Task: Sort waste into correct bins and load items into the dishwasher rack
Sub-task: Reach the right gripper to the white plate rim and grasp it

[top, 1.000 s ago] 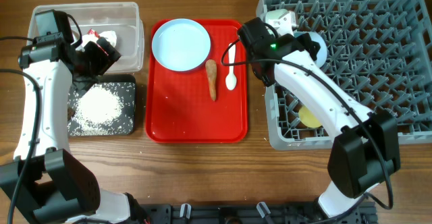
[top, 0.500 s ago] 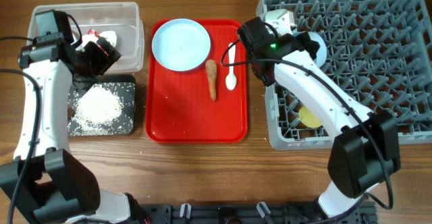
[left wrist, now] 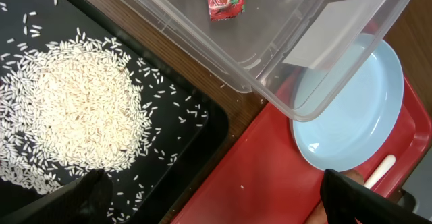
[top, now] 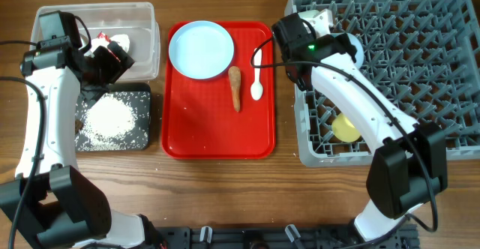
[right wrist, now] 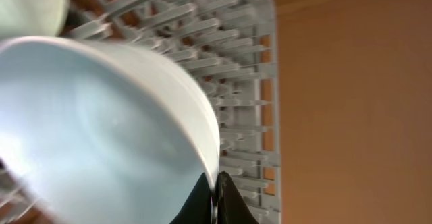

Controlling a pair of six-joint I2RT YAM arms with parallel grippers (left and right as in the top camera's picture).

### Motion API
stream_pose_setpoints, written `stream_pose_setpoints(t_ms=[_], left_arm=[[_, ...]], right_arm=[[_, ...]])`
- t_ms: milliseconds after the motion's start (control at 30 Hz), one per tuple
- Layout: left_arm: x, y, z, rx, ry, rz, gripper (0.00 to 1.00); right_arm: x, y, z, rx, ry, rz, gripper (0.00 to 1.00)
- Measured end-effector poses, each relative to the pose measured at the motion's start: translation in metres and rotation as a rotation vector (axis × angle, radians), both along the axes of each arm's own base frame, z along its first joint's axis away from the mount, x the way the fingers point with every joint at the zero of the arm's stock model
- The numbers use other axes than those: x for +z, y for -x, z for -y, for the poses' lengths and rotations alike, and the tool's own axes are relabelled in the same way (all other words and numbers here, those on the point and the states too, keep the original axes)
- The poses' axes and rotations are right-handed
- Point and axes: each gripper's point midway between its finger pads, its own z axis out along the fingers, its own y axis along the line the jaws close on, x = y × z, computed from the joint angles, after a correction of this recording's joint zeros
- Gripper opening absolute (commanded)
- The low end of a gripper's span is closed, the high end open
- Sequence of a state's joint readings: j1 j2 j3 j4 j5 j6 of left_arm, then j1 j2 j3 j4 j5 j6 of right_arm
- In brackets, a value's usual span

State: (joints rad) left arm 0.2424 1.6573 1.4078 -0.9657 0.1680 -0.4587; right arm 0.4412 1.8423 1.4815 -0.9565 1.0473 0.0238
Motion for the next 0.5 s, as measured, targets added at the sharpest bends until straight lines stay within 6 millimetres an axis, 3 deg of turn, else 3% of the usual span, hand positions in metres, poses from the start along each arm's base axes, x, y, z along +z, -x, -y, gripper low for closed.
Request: stream_pose_setpoints(t_ms=[167,267,300,400,500], left_arm=[[0.0,0.0,0.0,0.0,0.0,0.0,1.0],[0.0,0.0,0.0,0.0,0.0,0.0,1.0],[0.0,0.0,0.0,0.0,0.0,0.0,1.0],[0.0,0.0,0.0,0.0,0.0,0.0,1.0],[0.0,0.0,0.0,0.0,0.0,0.0,1.0]], right_arm=[[-0.005,0.008,-0.013,0.045,0.003,-0.063,0.09],[-0.009,0.014,-0.032,0.102,0.004,-0.096,0.47],[-0.013,0.016,-0.045,0.135,-0.021,-0.11,0.66],[-0.02,0.023,-0.074,0.213,-0.052,-0.14,1.0],[-0.024,0.025,-0.096,0.262,-0.089,-0.133,1.0]])
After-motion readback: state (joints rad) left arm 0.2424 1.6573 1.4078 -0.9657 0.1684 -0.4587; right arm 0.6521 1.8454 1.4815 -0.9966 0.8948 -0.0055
